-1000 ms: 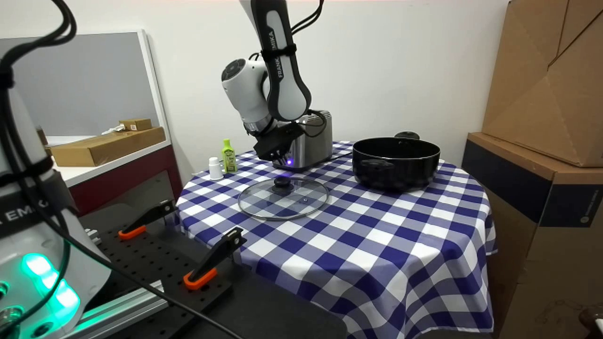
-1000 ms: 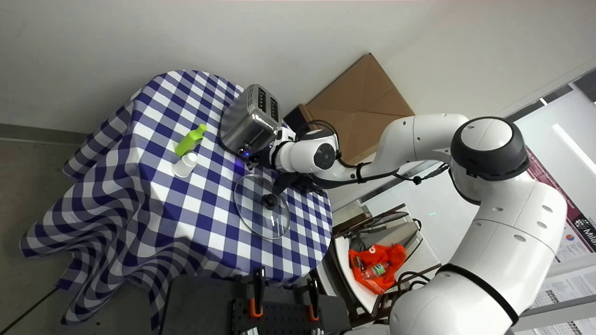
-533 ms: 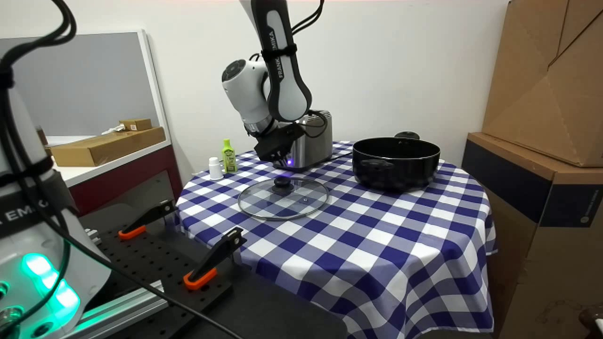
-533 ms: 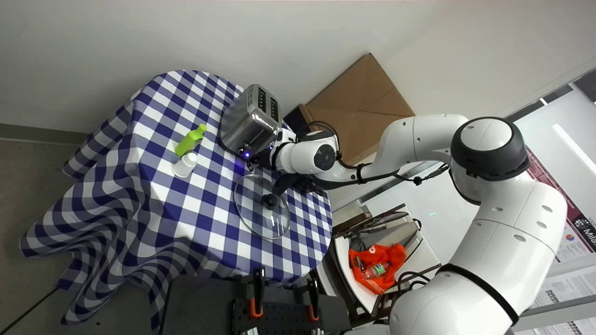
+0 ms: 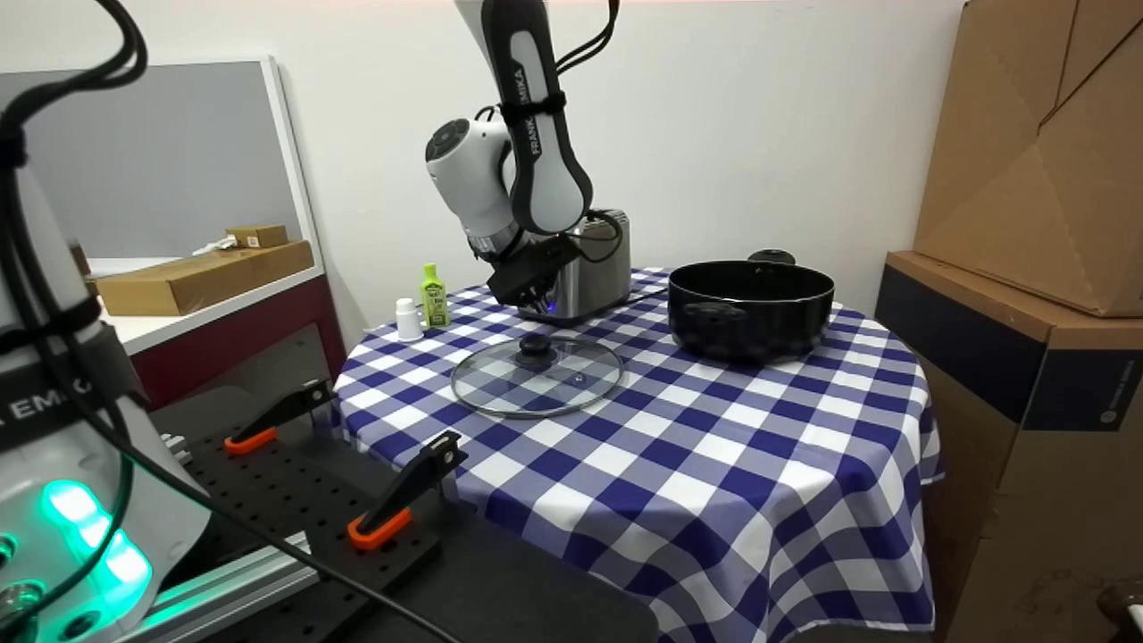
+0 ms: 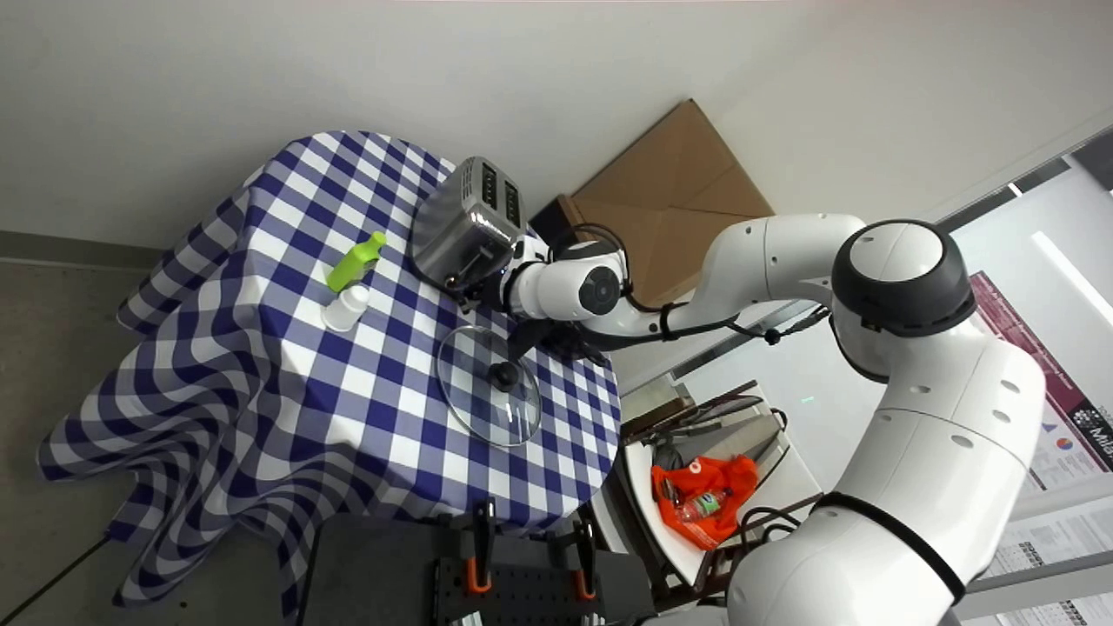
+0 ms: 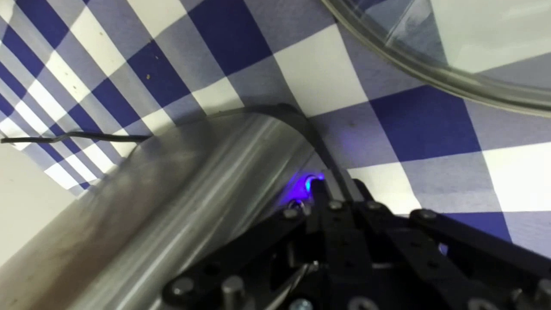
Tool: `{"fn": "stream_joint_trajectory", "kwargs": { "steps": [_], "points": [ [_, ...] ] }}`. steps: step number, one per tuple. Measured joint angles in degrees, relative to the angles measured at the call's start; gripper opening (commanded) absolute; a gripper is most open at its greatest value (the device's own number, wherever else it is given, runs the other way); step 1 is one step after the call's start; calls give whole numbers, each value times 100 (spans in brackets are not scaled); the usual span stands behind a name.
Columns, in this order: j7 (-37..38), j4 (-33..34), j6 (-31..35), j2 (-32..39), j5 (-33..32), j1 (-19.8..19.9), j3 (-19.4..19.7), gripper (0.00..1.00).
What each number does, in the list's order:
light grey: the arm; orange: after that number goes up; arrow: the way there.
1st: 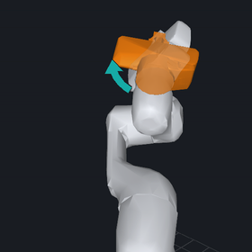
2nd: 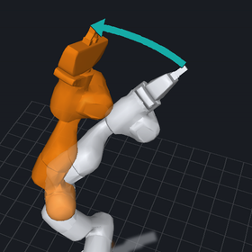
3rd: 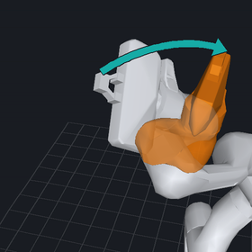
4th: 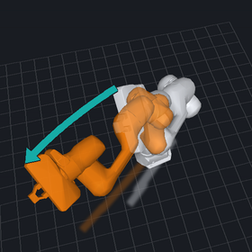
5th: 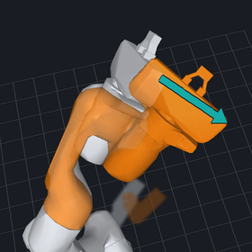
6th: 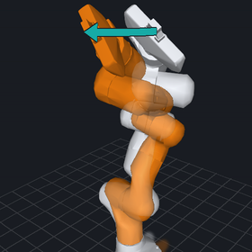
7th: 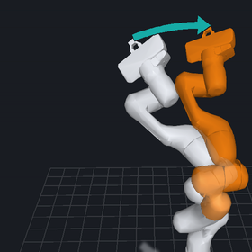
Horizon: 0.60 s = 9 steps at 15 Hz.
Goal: Switch off the toaster
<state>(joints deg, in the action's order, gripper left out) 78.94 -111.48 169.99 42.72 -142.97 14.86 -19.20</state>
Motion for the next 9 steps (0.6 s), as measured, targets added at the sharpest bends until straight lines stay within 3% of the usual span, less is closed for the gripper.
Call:
{"fn": "stream_joint_trajectory", "kwargs": {
  "steps": [5, 9],
  "points": [
    [0, 50, 20, 84, 26, -5, -11, 0],
    [-246, -90, 571, -108, 1012, -123, 383, 0]
  ]
}}
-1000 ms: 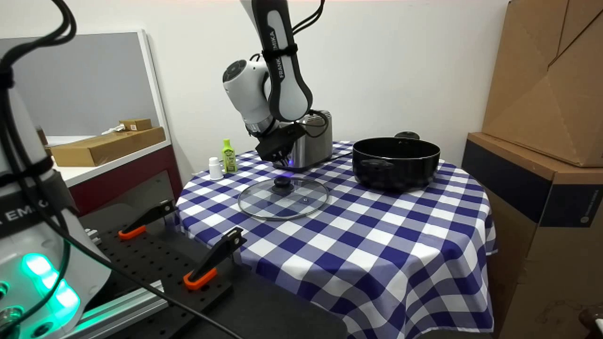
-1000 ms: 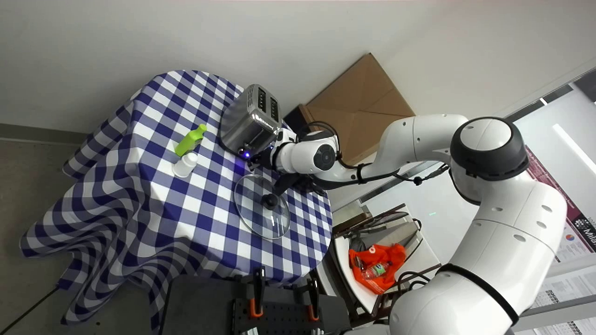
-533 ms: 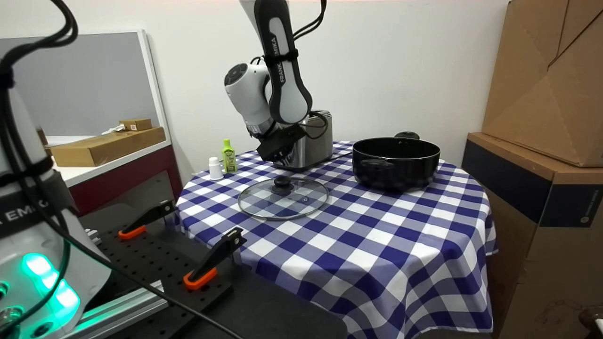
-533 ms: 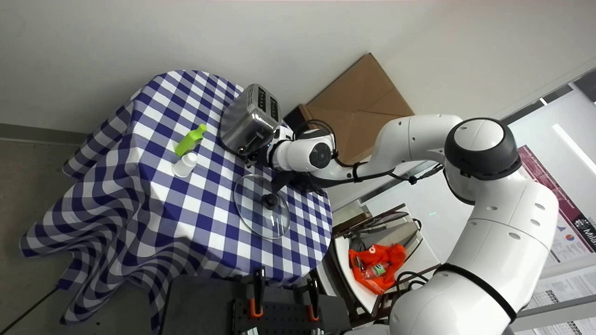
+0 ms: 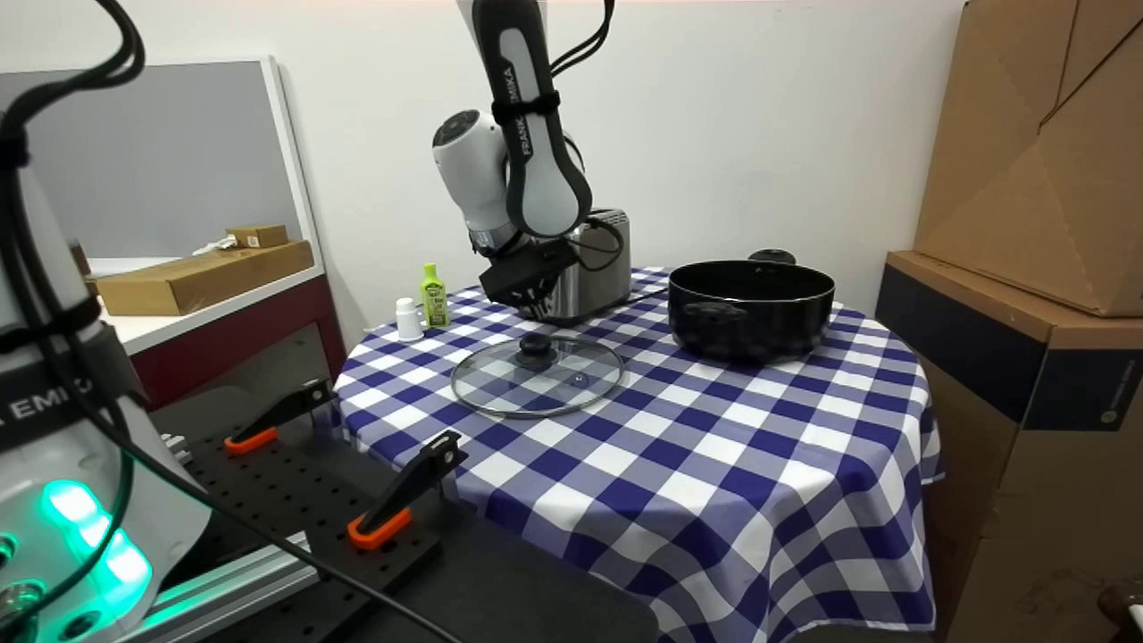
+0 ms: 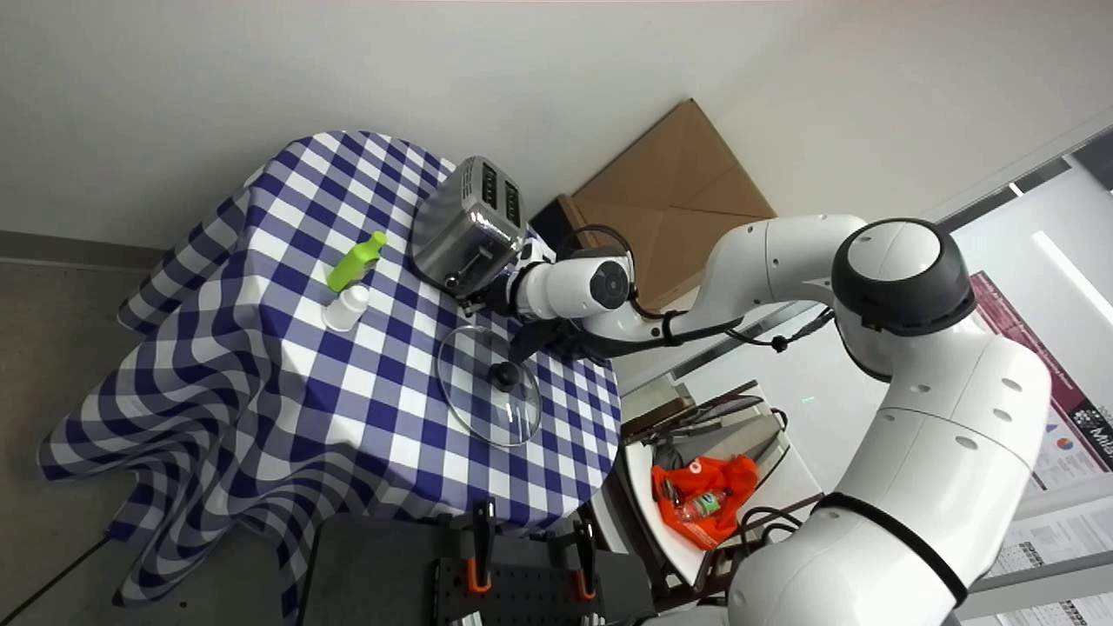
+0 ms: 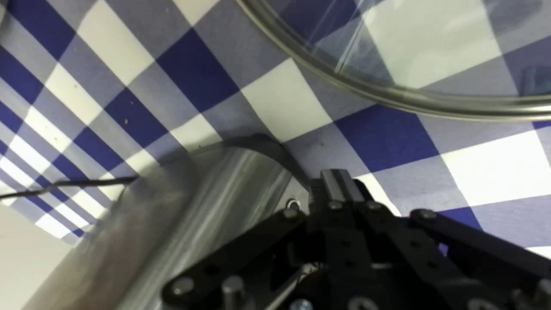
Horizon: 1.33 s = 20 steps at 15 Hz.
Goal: Switch off the toaster
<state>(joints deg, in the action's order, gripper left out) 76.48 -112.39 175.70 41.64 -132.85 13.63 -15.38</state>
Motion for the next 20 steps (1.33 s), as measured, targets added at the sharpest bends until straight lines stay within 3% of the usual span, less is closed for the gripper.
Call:
{"fn": "stream_joint_trajectory", "kwargs": {
  "steps": [2, 7, 9, 13, 14, 16, 20],
  "points": [
    [-248, -259, 370, -308, 932, -233, 554, 0],
    [-810, -1476, 1055, -1315, 3135, -1221, 2387, 0],
    [-1112, -2106, 1091, -1621, 3880, -1333, 2676, 0],
    [-1818, -3189, 1062, -1967, 5524, -926, 2369, 0],
    [-1984, -3371, 1057, -2014, 5989, -828, 2239, 26],
    [-2129, -3621, 822, -2098, 6663, -349, 1614, 34],
    [-2901, -3906, 143, -2153, 8424, 1045, -180, 63]
  ]
}}
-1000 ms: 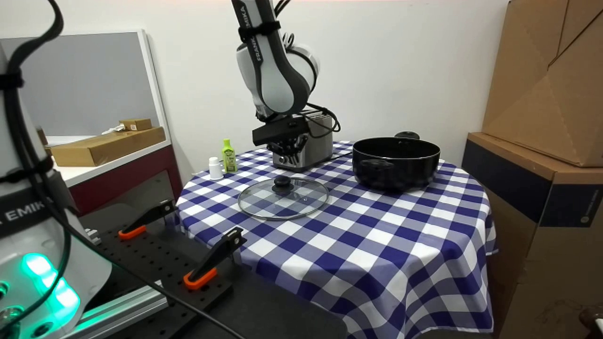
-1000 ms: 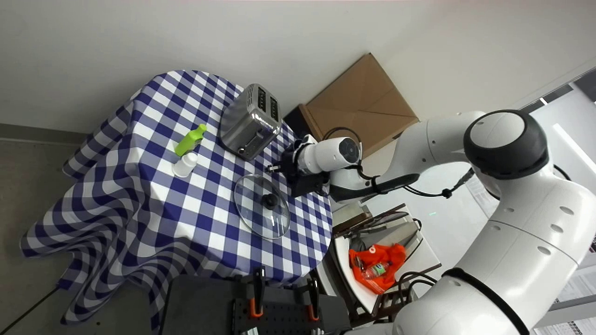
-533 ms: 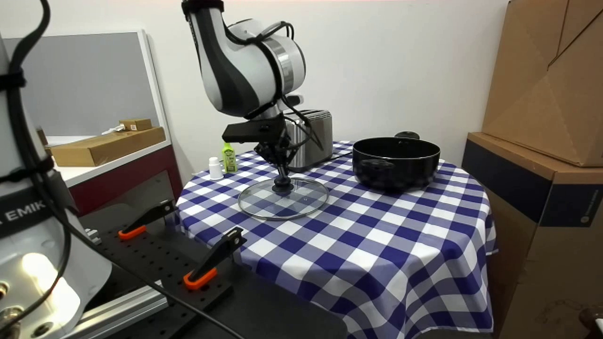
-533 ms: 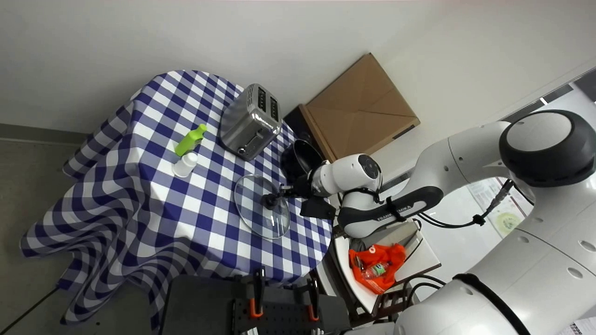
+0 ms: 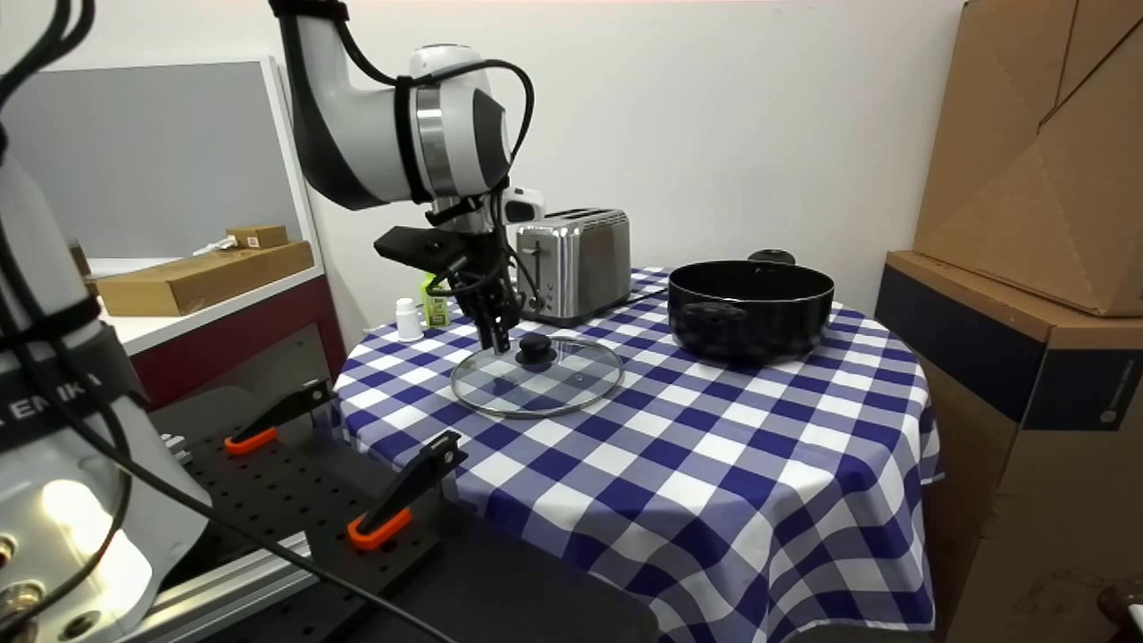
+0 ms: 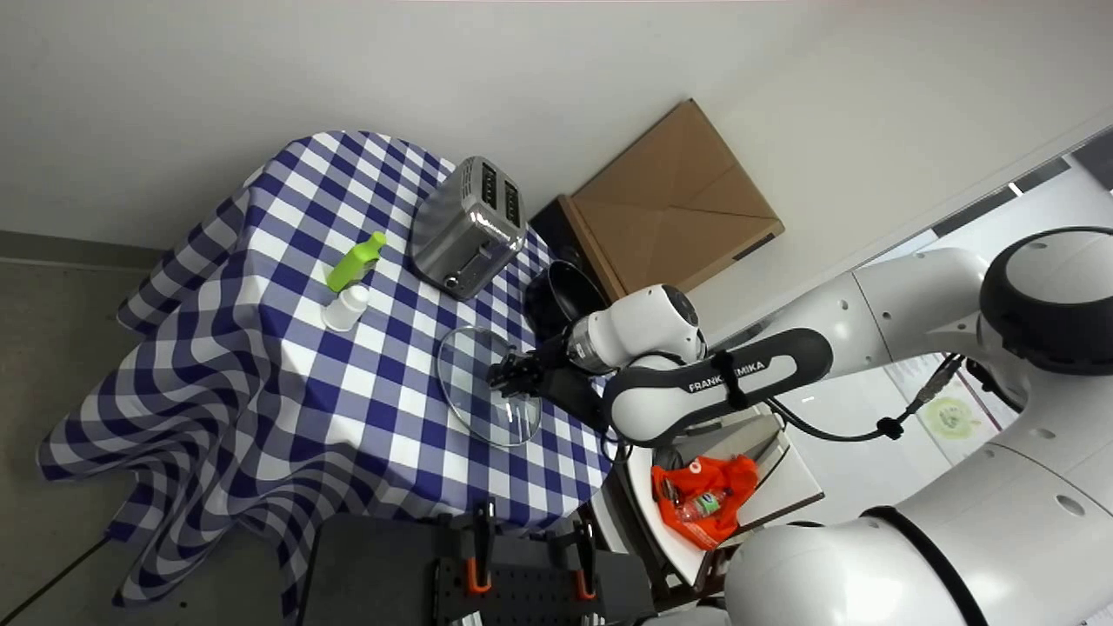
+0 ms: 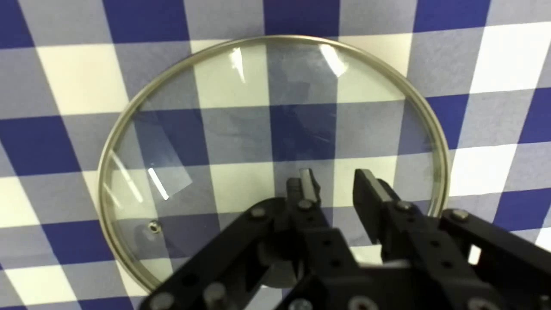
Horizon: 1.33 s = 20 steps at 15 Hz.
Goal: Switch off the toaster
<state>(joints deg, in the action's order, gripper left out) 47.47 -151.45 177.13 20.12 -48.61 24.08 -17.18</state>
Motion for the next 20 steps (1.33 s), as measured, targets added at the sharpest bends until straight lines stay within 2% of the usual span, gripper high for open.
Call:
{"fn": "stream_joint_trajectory", "kwargs": {
  "steps": [5, 8, 12, 14, 16, 17, 18, 19, 20],
  "points": [
    [-1407, 151, -820, -23, 2228, 1842, -2298, 98],
    [-2056, 587, -1714, -165, 3081, 2939, -3596, 100],
    [-2815, 1462, -3337, -595, 3810, 3915, -4702, 100],
    [-3270, 1915, -4247, -816, 4083, 4162, -4953, 100],
    [-3582, 2346, -5138, -1044, 4179, 4287, -5031, 100],
    [-3783, 2580, -5549, -1196, 4328, 4146, -4839, 100],
    [-4023, 2828, -5965, -1383, 4490, 3830, -4450, 100],
    [-4145, 3081, -6407, -1525, 4511, 3725, -4299, 100],
    [-4189, 3280, -6734, -1623, 4511, 3779, -4336, 100]
  ]
}}
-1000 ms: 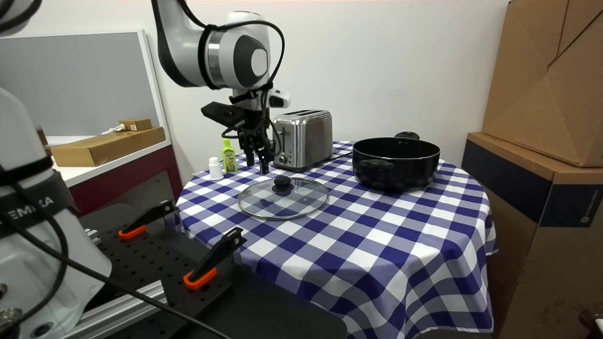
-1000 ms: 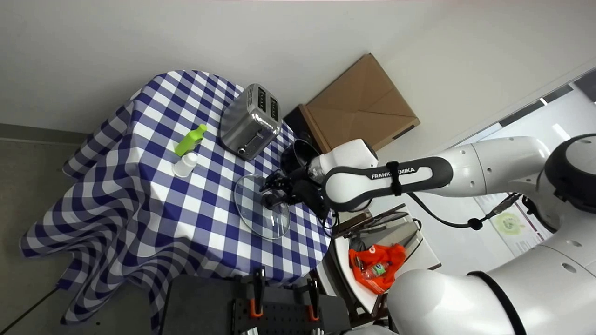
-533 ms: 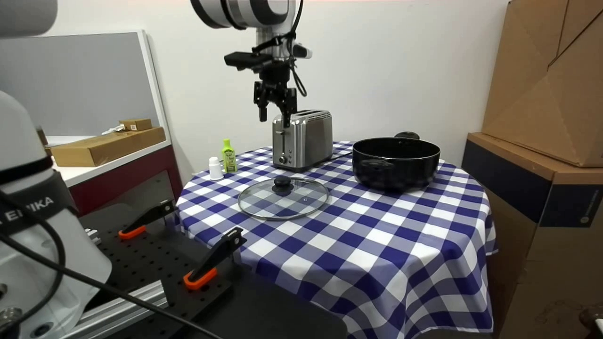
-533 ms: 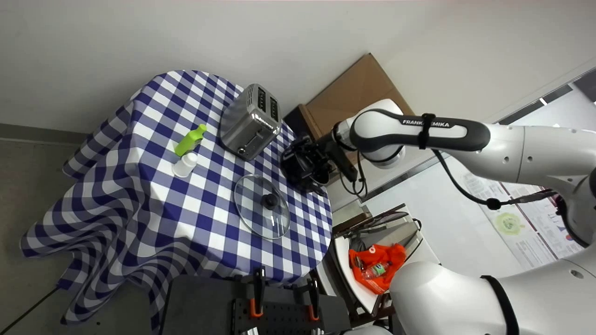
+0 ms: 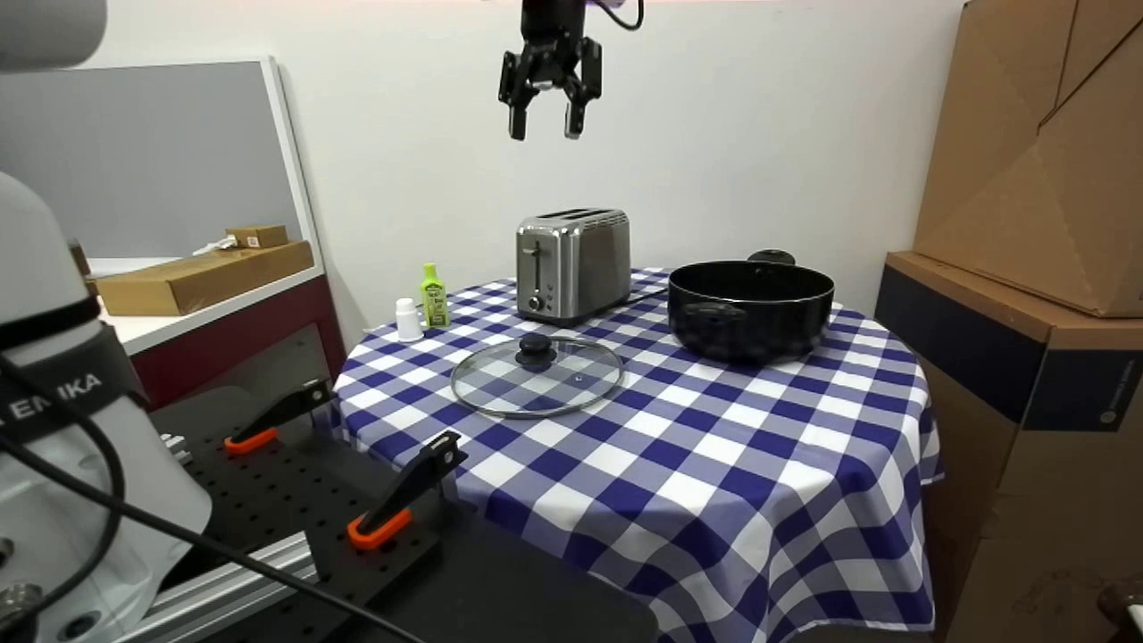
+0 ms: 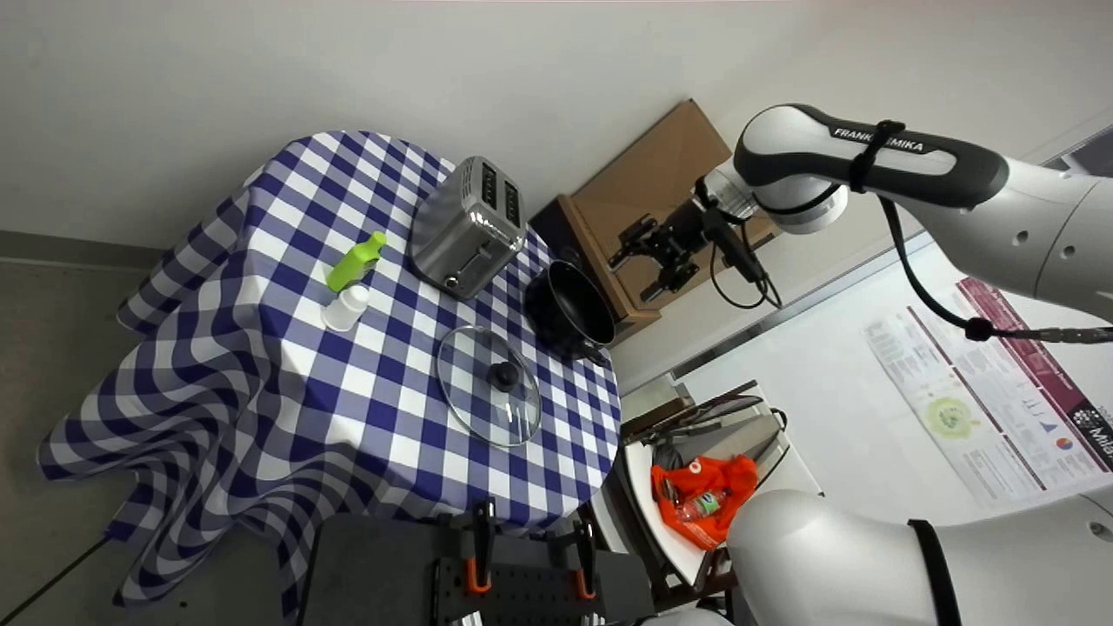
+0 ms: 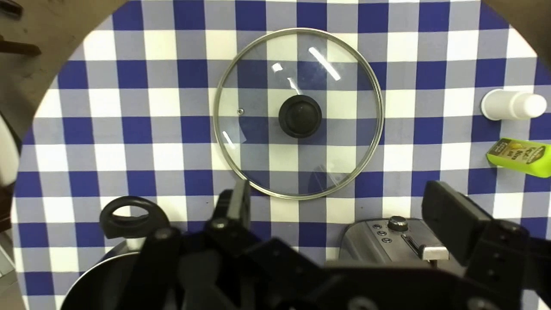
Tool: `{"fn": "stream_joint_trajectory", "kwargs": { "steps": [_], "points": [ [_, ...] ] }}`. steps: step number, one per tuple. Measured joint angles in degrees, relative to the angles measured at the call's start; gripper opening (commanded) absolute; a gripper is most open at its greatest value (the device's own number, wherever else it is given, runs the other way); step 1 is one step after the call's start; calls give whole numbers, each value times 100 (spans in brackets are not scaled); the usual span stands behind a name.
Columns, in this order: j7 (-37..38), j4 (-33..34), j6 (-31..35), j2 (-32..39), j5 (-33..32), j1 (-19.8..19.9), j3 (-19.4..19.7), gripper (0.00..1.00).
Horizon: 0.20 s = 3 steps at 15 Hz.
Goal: Switch off the toaster
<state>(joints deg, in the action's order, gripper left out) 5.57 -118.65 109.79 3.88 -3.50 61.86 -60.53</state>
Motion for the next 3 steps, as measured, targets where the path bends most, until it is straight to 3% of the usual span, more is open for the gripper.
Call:
{"fn": "stream_joint_trajectory", "kwargs": {
  "steps": [3],
  "points": [
    [-21, 137, -207, -71, 0, 80, -62, 100]
  ]
}}
